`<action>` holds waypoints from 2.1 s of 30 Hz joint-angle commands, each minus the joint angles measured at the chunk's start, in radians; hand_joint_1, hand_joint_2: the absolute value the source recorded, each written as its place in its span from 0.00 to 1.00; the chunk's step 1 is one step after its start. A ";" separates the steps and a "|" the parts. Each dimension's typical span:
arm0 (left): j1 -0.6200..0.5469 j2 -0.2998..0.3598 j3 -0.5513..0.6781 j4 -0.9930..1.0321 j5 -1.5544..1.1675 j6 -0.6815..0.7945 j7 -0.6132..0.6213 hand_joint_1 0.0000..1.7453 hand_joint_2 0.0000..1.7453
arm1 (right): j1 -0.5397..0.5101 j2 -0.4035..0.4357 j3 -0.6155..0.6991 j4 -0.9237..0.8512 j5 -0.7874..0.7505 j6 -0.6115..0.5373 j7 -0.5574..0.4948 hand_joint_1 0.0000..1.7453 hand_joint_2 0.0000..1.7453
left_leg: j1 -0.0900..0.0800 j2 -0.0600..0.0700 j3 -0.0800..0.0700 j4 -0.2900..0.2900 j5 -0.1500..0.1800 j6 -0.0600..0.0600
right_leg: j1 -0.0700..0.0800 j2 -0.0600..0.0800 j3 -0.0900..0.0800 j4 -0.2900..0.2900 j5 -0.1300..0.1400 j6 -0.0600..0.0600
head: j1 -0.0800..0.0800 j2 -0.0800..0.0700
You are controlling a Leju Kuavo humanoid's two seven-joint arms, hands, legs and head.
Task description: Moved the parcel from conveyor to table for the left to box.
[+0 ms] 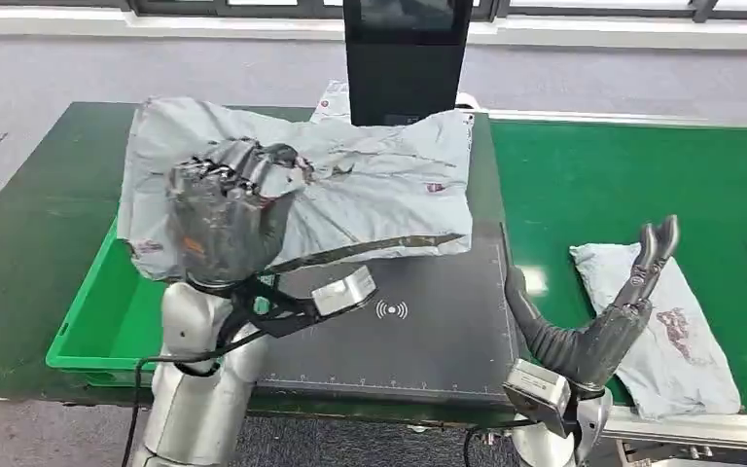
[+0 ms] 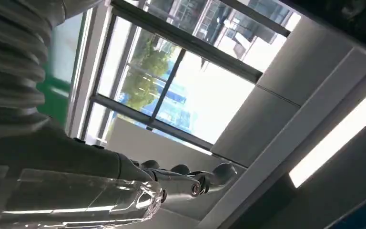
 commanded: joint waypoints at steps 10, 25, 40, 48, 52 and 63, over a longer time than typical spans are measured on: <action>-0.019 -0.017 0.283 0.152 0.030 -0.003 0.058 1.00 1.00 | 0.001 0.034 -0.025 0.054 -0.031 -0.002 0.000 0.00 1.00 | -0.001 0.001 0.007 -0.004 0.000 0.002 | 0.000 -0.001 0.006 -0.003 0.000 -0.003 | 0.000 0.000; -0.178 -0.012 0.631 0.597 -0.083 -0.003 0.150 1.00 1.00 | 0.035 -0.006 -0.021 0.039 -0.090 -0.002 0.000 0.00 1.00 | 0.000 0.000 0.008 -0.004 0.002 0.001 | 0.002 -0.001 0.007 -0.004 0.001 -0.005 | 0.000 0.000; -0.134 0.036 0.636 0.514 -0.152 -0.003 0.323 1.00 1.00 | -0.036 -0.015 0.006 0.141 -0.103 -0.002 0.000 0.00 1.00 | 0.001 0.003 0.003 -0.002 0.001 0.000 | 0.002 0.002 0.002 -0.002 0.001 -0.003 | 0.000 0.000; -0.124 0.048 0.660 0.479 -0.128 -0.003 0.357 1.00 1.00 | -0.039 -0.009 -0.007 0.157 -0.098 -0.002 0.000 0.00 1.00 | 0.001 0.003 0.004 -0.002 0.001 0.001 | 0.002 0.002 0.003 -0.002 0.001 -0.004 | 0.000 0.000; -0.124 0.048 0.660 0.479 -0.128 -0.003 0.357 1.00 1.00 | -0.039 -0.009 -0.007 0.157 -0.098 -0.002 0.000 0.00 1.00 | 0.000 0.003 0.005 -0.003 0.001 0.001 | 0.002 0.002 0.004 -0.003 0.001 -0.004 | 0.000 0.000; -0.157 -0.008 0.743 0.498 -0.033 -0.003 0.215 0.00 0.00 | -0.013 0.012 -0.039 0.113 -0.075 -0.002 0.000 0.00 1.00 | 0.001 0.000 0.002 -0.001 0.001 0.000 | 0.002 -0.001 0.002 -0.001 0.000 -0.003 | 0.000 0.000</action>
